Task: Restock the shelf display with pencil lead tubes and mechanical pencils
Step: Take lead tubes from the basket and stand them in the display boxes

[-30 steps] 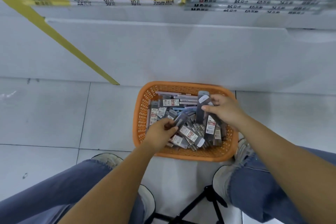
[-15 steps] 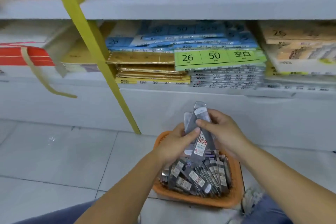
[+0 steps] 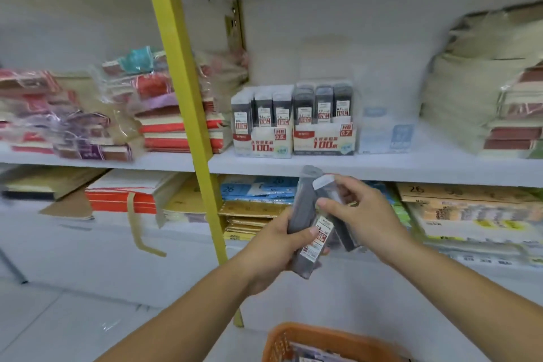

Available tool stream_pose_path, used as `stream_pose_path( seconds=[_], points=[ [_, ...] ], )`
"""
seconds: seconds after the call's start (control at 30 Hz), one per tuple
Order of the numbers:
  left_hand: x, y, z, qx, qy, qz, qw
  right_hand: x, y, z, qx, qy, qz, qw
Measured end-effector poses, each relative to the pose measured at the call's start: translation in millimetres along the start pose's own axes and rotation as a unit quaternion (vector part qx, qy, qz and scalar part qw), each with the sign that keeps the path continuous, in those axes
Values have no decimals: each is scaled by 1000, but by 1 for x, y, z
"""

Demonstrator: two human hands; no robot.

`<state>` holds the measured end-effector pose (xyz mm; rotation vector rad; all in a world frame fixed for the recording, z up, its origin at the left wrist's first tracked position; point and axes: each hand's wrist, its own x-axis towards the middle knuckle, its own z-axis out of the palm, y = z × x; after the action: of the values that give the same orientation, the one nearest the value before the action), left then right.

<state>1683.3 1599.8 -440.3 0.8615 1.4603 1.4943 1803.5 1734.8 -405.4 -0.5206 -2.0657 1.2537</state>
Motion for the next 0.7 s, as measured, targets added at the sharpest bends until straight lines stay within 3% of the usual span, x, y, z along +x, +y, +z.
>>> stream_pose_path(
  seconds=[0.1, 0.3, 0.47, 0.6, 0.7],
  points=[
    [3, 8, -1, -31, 18, 14, 999, 13, -6, -11, 33, 39, -12, 999],
    [15, 11, 4, -70, 55, 53, 995, 26, -13, -12, 122, 16, -7, 992],
    [16, 17, -4, -89, 75, 79, 990, 25, -10, -12, 60, -42, -13, 997],
    [14, 20, -9, -85, 88, 91, 988, 25, -12, -8, 90, -45, 36, 994],
    [13, 20, -8, -91, 98, 93, 987, 25, -13, -8, 205, -54, 86, 974]
  ],
)
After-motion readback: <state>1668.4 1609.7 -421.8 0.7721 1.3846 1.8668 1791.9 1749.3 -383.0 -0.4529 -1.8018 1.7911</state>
